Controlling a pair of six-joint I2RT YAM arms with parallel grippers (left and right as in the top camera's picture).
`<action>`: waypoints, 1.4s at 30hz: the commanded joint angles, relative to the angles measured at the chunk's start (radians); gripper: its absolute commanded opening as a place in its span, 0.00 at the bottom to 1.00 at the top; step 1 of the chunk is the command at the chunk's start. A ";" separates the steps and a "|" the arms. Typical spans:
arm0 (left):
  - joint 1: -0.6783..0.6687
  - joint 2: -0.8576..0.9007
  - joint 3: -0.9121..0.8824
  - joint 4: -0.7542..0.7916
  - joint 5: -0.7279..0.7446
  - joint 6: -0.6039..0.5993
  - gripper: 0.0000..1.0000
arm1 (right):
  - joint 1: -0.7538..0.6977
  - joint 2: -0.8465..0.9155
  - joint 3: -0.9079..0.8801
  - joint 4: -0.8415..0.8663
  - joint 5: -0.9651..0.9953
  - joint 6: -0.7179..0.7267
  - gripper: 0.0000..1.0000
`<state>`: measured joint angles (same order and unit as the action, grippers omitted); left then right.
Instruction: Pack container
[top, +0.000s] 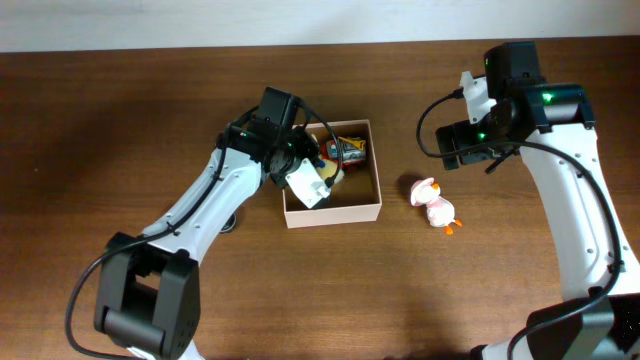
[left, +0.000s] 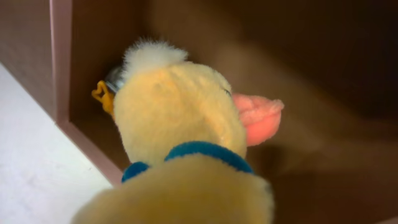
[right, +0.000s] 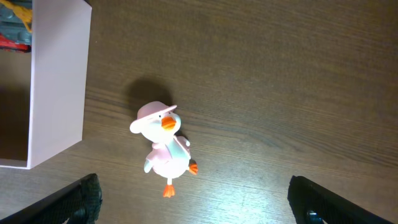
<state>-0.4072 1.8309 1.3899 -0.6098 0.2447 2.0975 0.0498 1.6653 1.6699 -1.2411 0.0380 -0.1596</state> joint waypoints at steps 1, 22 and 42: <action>-0.010 -0.013 0.035 0.023 -0.007 0.029 0.02 | -0.005 -0.004 0.010 0.000 0.012 0.008 0.99; -0.009 -0.114 0.215 0.056 -0.060 -1.002 0.02 | -0.005 -0.004 0.010 0.000 0.012 0.008 0.99; -0.009 -0.145 0.215 0.014 0.011 -1.738 0.02 | -0.005 -0.004 0.010 0.000 0.012 0.008 0.99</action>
<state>-0.4133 1.7107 1.5826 -0.5751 0.1955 0.4358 0.0498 1.6653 1.6699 -1.2411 0.0380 -0.1600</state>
